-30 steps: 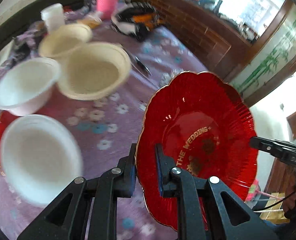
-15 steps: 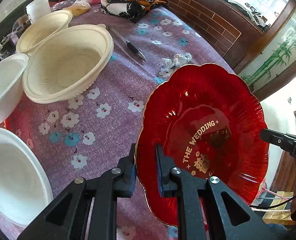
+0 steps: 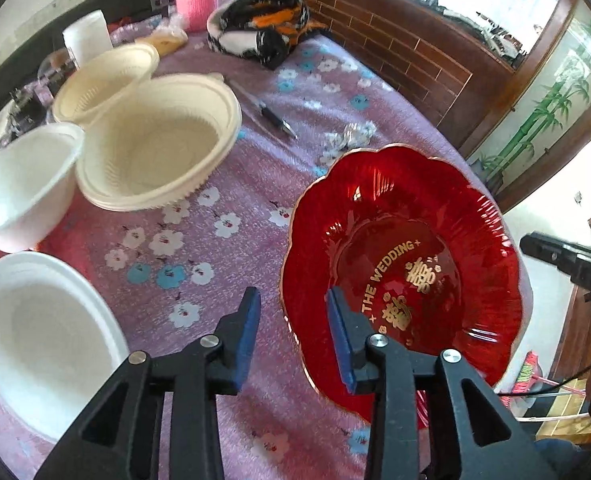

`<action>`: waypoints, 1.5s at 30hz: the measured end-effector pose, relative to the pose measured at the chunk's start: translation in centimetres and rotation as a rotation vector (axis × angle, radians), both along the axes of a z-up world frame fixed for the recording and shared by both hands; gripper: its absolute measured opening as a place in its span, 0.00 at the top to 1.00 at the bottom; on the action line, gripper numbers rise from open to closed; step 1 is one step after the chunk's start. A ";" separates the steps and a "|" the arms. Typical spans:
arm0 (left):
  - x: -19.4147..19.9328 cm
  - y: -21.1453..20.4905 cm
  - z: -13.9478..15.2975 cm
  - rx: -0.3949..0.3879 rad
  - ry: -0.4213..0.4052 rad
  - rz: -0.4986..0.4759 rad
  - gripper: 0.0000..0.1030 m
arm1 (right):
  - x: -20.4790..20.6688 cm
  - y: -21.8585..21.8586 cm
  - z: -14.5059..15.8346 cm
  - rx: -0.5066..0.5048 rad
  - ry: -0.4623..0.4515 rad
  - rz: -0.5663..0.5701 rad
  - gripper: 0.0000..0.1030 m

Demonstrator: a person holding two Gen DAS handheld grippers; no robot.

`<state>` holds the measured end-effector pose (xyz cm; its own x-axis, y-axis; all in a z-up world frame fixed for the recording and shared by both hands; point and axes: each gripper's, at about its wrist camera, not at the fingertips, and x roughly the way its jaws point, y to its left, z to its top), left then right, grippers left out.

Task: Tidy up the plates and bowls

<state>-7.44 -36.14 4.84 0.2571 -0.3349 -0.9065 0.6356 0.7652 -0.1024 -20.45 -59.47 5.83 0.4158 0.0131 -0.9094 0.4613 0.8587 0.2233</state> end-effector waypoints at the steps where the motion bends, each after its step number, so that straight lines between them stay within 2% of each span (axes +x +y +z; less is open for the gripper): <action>1: -0.3 0.3 0.5 -0.010 -0.016 -0.002 0.60 | -0.3 0.1 0.6 -0.037 -0.010 -0.008 0.62; 2: -0.6 0.5 1.1 -0.020 -0.035 -0.006 0.58 | -0.5 0.3 1.3 -0.071 -0.021 -0.016 0.58; 4: -1.3 0.9 2.1 -0.030 -0.080 -0.014 0.57 | -0.9 0.9 2.9 -0.164 -0.037 -0.038 0.43; 8: -2.4 1.4 4.0 -0.045 -0.167 -0.037 0.55 | -1.0 3.0 5.8 -0.302 -0.085 -0.027 0.41; 14: -3.2 2.9 5.5 -0.050 -0.219 -0.034 0.54 | -0.2 6.5 8.2 -0.389 -0.134 0.037 0.39; 34: -3.4 8.8 8.0 -0.048 -0.314 0.075 0.53 | 2.4 16.2 10.6 -0.520 -0.227 0.265 0.39; 45: -3.5 10.9 8.4 -0.035 -0.328 0.125 0.53 | 3.3 19.2 10.6 -0.568 -0.243 0.342 0.35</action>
<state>-10.90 -25.22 13.22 0.5734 -0.3119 -0.7576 0.5408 0.8387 0.0640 -17.12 -40.31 16.44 0.6653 -0.2699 -0.6961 0.1386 0.9608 -0.2401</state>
